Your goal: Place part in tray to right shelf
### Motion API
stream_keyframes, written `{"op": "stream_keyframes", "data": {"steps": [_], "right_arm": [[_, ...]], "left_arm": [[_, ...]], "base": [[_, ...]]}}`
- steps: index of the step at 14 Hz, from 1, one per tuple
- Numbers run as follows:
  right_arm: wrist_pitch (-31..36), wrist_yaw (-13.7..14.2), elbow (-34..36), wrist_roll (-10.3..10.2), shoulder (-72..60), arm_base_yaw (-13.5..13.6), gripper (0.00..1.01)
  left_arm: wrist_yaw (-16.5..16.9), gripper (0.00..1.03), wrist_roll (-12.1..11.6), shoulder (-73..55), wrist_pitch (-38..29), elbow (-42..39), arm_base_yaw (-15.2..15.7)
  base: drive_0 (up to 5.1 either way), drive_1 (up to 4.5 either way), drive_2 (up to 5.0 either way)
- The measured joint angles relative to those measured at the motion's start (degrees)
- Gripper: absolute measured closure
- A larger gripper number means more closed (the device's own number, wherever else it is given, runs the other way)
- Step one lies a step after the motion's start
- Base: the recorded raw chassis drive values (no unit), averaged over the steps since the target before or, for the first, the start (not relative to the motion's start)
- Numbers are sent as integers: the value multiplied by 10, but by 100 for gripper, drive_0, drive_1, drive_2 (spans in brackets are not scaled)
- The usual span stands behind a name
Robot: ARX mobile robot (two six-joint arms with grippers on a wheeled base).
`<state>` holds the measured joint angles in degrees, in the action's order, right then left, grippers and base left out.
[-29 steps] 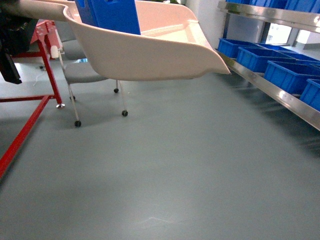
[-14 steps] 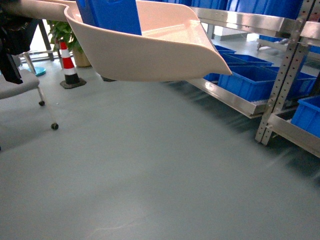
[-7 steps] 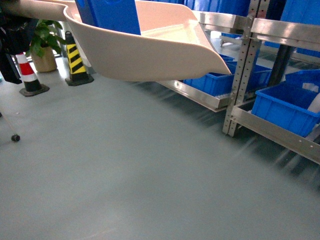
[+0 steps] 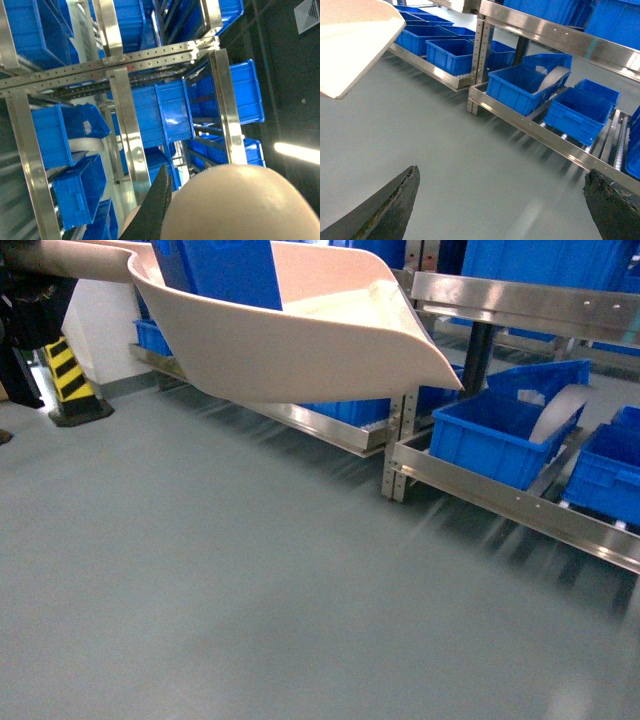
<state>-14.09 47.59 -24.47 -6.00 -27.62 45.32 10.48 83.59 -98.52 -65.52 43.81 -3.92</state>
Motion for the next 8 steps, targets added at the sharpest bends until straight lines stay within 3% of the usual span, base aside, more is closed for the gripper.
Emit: {"op": "stream_keyframes", "data": {"steps": [8], "right_arm": [[0,0,0,0,0,0,3]], "left_arm": [[0,89,0,0,-1,0,0]], "base": [[-158,-158,-158]]}}
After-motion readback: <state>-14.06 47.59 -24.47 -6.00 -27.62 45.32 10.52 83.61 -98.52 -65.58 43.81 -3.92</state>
